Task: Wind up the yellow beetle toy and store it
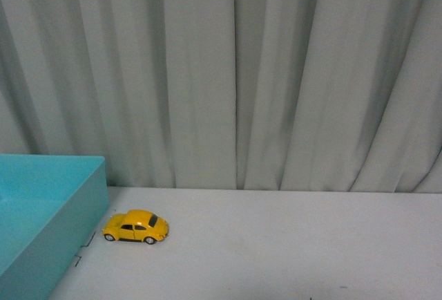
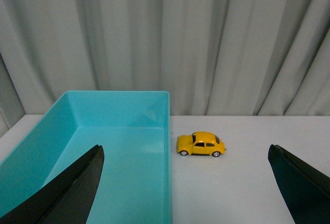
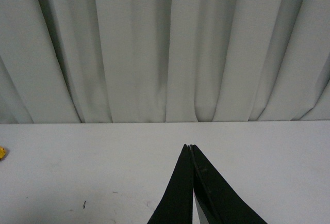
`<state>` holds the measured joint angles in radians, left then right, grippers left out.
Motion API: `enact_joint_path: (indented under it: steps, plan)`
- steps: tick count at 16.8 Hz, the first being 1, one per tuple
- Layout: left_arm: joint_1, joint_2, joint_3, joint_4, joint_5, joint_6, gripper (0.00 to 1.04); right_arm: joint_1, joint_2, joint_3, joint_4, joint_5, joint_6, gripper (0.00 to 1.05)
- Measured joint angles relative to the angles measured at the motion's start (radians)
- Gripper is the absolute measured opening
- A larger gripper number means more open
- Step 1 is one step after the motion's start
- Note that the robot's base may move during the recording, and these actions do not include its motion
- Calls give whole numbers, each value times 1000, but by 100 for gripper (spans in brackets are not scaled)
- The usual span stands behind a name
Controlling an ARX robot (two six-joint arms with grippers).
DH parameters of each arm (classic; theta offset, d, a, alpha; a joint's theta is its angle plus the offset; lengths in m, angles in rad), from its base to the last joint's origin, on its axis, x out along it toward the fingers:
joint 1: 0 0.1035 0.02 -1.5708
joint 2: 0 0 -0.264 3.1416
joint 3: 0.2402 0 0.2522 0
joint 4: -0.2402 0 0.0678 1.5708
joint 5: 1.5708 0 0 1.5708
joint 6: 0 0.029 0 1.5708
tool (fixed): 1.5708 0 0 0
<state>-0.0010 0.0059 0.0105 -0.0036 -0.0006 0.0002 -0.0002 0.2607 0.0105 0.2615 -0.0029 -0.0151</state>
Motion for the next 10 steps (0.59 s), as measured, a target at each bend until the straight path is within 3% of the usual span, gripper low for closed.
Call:
enact_joint_path:
  steps: [6, 8, 10]
  plan:
    - [0, 0, 0, 0, 0, 0, 98, 0, -96, 0, -102, 0, 0, 2]
    - [0, 0, 0, 0, 0, 0, 98, 0, -250, 0, -264, 1, 0, 2]
    - [0, 0, 0, 1, 1, 0, 98, 0, -257, 0, -271, 3, 0, 2]
